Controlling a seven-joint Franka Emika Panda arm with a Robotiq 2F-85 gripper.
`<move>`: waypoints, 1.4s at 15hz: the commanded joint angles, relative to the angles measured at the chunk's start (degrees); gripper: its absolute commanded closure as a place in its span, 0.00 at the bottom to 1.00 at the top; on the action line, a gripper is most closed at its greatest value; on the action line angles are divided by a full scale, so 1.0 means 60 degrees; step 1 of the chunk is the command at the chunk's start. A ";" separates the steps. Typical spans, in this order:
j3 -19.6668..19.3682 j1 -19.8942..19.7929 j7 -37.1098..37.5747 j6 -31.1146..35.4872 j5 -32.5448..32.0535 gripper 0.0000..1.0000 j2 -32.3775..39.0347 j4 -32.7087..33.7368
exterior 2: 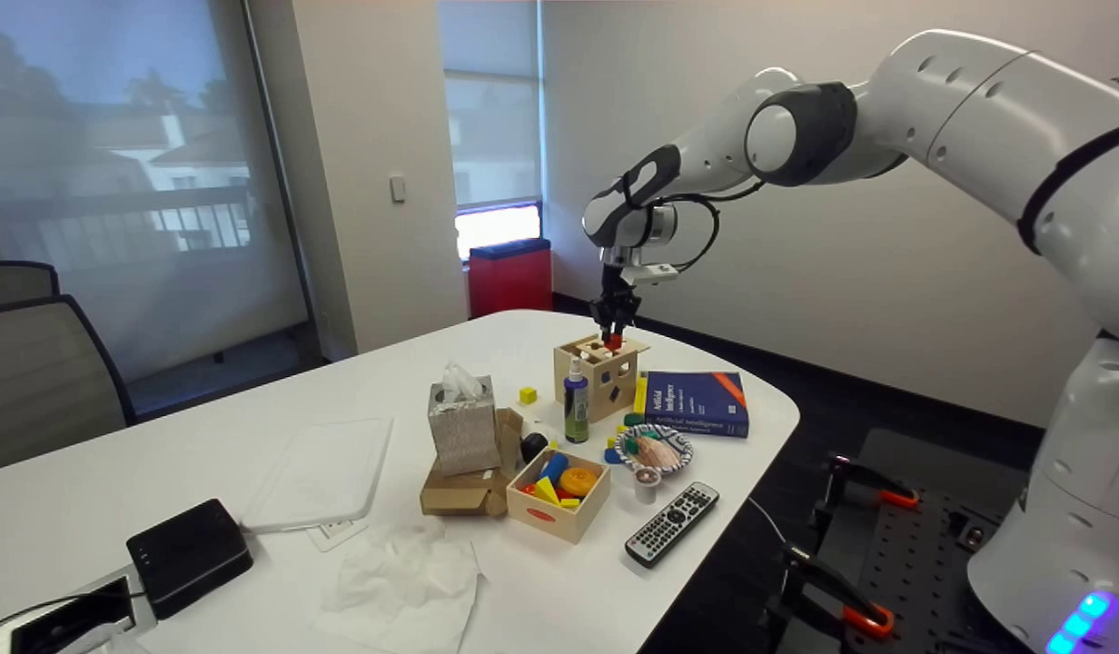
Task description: Put the red cube into the wooden object
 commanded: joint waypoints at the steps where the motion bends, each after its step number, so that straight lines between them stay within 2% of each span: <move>1: 0.0000 -0.0001 0.0000 -0.0001 0.0000 0.65 0.0000 0.0001; 2: 0.0001 -0.0001 0.0000 -0.0002 0.0001 0.90 0.0000 0.0001; 12: 0.0001 -0.0048 0.0025 -0.0099 0.0025 0.90 0.0336 0.0366; 21: 0.0037 -0.0151 0.0049 -0.0299 -0.0038 0.90 0.0885 0.1142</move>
